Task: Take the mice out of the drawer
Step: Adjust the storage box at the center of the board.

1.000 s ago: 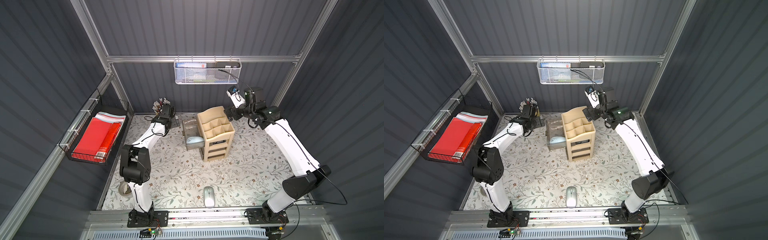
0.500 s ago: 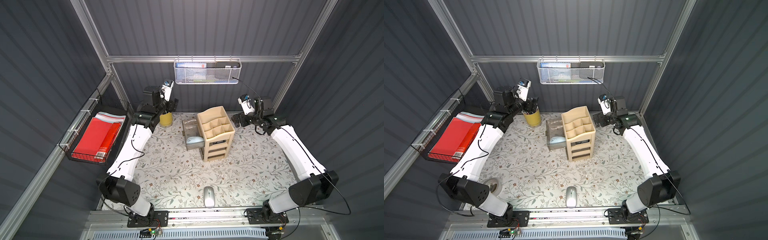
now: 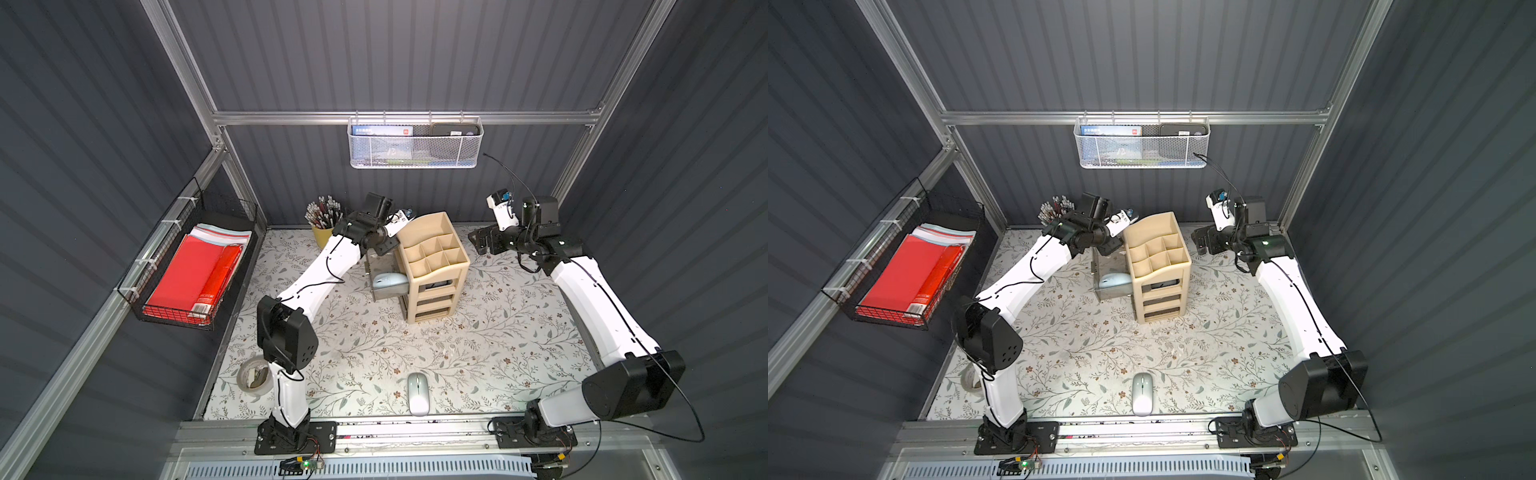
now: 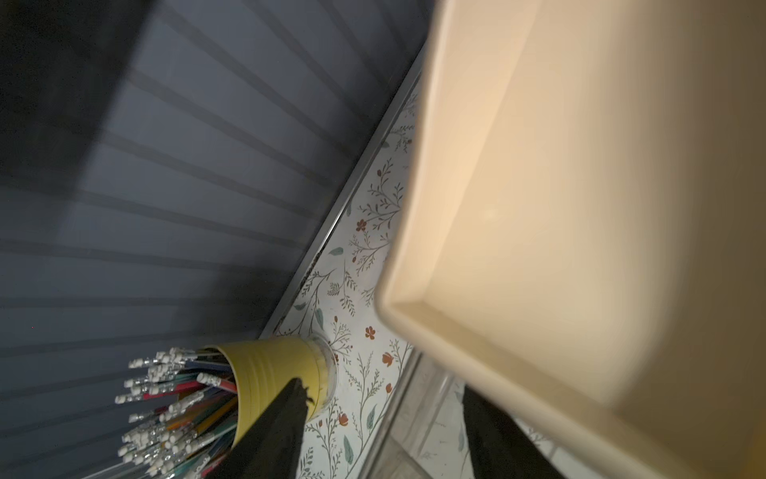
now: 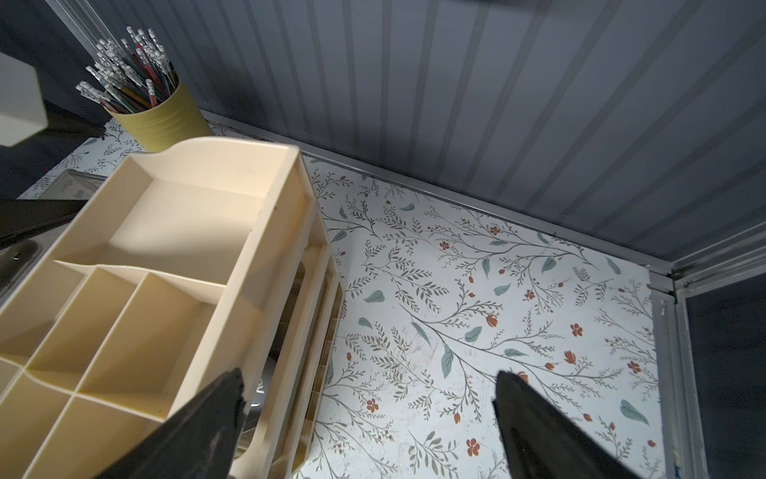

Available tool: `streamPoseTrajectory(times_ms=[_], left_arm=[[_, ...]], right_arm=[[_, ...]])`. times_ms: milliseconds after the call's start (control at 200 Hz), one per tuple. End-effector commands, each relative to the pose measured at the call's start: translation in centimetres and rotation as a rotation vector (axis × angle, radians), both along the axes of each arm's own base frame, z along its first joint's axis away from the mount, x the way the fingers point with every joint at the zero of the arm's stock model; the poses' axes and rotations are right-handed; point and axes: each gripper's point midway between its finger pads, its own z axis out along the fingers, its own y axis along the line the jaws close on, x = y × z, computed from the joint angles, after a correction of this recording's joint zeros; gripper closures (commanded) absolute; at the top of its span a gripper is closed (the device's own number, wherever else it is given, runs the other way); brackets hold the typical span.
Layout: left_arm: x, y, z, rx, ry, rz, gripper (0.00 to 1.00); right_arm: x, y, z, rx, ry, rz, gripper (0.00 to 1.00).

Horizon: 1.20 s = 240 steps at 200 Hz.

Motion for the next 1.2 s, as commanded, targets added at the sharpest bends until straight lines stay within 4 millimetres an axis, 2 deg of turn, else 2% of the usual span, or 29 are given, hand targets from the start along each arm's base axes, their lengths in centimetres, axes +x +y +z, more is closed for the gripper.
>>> streamPoseTrajectory(times_ms=[0, 110, 165, 180, 200, 215, 340, 410, 460, 535, 610, 680, 770, 795, 865, 905, 965, 1010, 1106, 1196], left_arm=[[-1.6, 0.4, 2.1, 0.045, -0.038, 0.064, 0.33], [-2.6, 0.5, 3.9, -0.033, -0.068, 0.113, 0.28], [-3.1, 1.0, 4.9, -0.086, -0.08, 0.154, 0.2], [-3.1, 1.2, 5.1, -0.095, -0.085, 0.167, 0.15], [-3.1, 1.5, 5.5, -0.113, -0.094, 0.191, 0.03], [-3.2, 1.6, 5.7, -0.127, -0.096, 0.203, 0.01], [-4.0, 1.8, 9.6, -0.289, -0.139, 0.253, 0.01], [-5.2, 1.0, 11.6, -0.391, -0.125, 0.21, 0.01], [-5.2, 1.9, 12.8, -0.431, -0.157, 0.27, 0.01], [-4.8, 3.6, 12.3, -0.418, -0.18, 0.378, 0.01], [-4.8, 3.3, 11.6, -0.436, -0.148, 0.385, 0.01], [-4.6, 3.9, 11.4, -0.476, -0.143, 0.457, 0.01], [-5.2, 4.2, 11.5, -0.541, -0.127, 0.478, 0.01], [-5.4, 4.4, 12.1, -0.58, -0.138, 0.477, 0.01], [-5.6, 6.6, 13.6, -0.713, -0.189, 0.513, 0.01], [-5.5, 8.4, 13.9, -0.799, -0.184, 0.533, 0.01], [-5.0, 10.8, 13.0, -0.896, -0.122, 0.519, 0.01], [-4.4, 12.4, 11.4, -0.925, -0.084, 0.575, 0.01], [-2.6, 13.9, 6.0, -0.929, 0.05, 0.685, 0.01], [-1.4, 14.0, 1.4, -0.933, 0.179, 0.709, 0.01]], right_arm=[[0.2, -0.1, -0.5, 0.021, 0.006, 0.003, 0.01], [0.2, 0.5, -0.6, 0.051, 0.016, 0.039, 0.01], [0.3, 0.5, -0.8, 0.053, 0.024, 0.041, 0.01], [0.4, 0.5, -0.9, 0.054, 0.027, 0.042, 0.01], [0.3, 0.5, -0.9, 0.056, 0.028, 0.042, 0.01], [0.4, 0.5, -0.9, 0.056, 0.027, 0.042, 0.01], [0.2, 0.7, -0.6, 0.068, 0.024, 0.053, 0.01], [0.0, 0.8, -0.5, 0.071, 0.024, 0.057, 0.01], [-0.1, 0.7, -0.5, 0.069, 0.022, 0.052, 0.01], [-0.3, 0.7, -0.2, 0.071, 0.016, 0.054, 0.01], [-0.4, 0.7, 0.0, 0.076, 0.011, 0.059, 0.01], [-0.4, 0.8, 0.0, 0.077, 0.011, 0.061, 0.01], [-0.6, 0.9, 0.0, 0.081, 0.01, 0.069, 0.01], [-0.6, 1.0, 0.1, 0.084, 0.007, 0.073, 0.01], [-0.9, 1.3, 0.4, 0.091, 0.001, 0.091, 0.01], [-1.0, 1.4, 0.9, 0.097, -0.011, 0.101, 0.01], [-1.0, 1.3, 1.7, 0.104, -0.035, 0.089, 0.01], [-1.1, 1.3, 2.4, 0.105, -0.054, 0.086, 0.01], [-1.8, 2.5, 4.4, 0.128, -0.092, 0.117, 0.01], [-2.4, 3.9, 5.7, 0.12, -0.11, 0.14, 0.01]])
